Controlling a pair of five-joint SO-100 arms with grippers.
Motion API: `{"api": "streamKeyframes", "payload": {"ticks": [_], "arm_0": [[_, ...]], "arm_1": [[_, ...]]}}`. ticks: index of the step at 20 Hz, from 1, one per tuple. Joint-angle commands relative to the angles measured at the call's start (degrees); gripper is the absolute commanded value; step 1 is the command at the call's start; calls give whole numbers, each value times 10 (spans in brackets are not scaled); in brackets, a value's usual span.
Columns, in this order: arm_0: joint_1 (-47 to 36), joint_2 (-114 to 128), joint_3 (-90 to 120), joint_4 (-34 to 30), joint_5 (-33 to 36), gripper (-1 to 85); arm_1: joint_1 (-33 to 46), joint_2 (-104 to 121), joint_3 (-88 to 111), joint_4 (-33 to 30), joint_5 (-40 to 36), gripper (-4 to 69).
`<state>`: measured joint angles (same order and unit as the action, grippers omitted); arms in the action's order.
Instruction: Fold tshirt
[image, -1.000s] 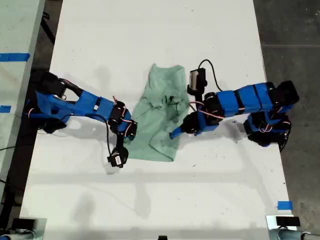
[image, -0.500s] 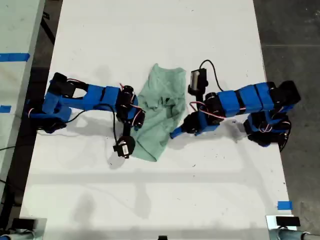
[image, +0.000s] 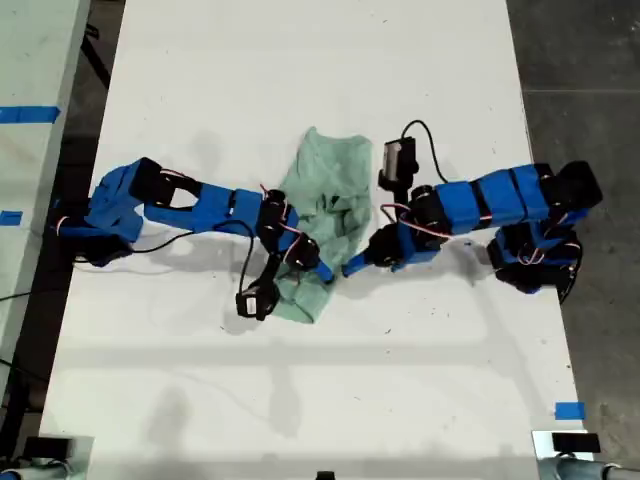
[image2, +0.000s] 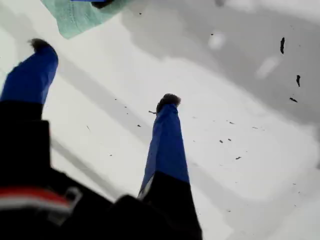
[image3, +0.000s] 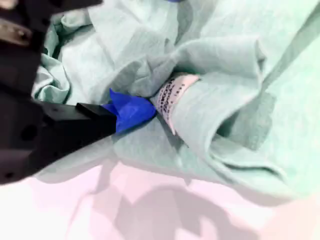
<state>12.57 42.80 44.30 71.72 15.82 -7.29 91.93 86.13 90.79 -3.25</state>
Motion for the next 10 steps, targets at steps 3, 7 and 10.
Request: {"api": "streamKeyframes", "payload": {"ticks": [3,7,10], "arm_0": [[13,153,-23,75,1,303],[19,298,4,207,-21,296],[-7,395,111,314,-67,307]], "arm_1": [[-2,50,11,-14,11,360],[1,70,40,-18,16,361],[2,108,67,-14,24,362]]}}
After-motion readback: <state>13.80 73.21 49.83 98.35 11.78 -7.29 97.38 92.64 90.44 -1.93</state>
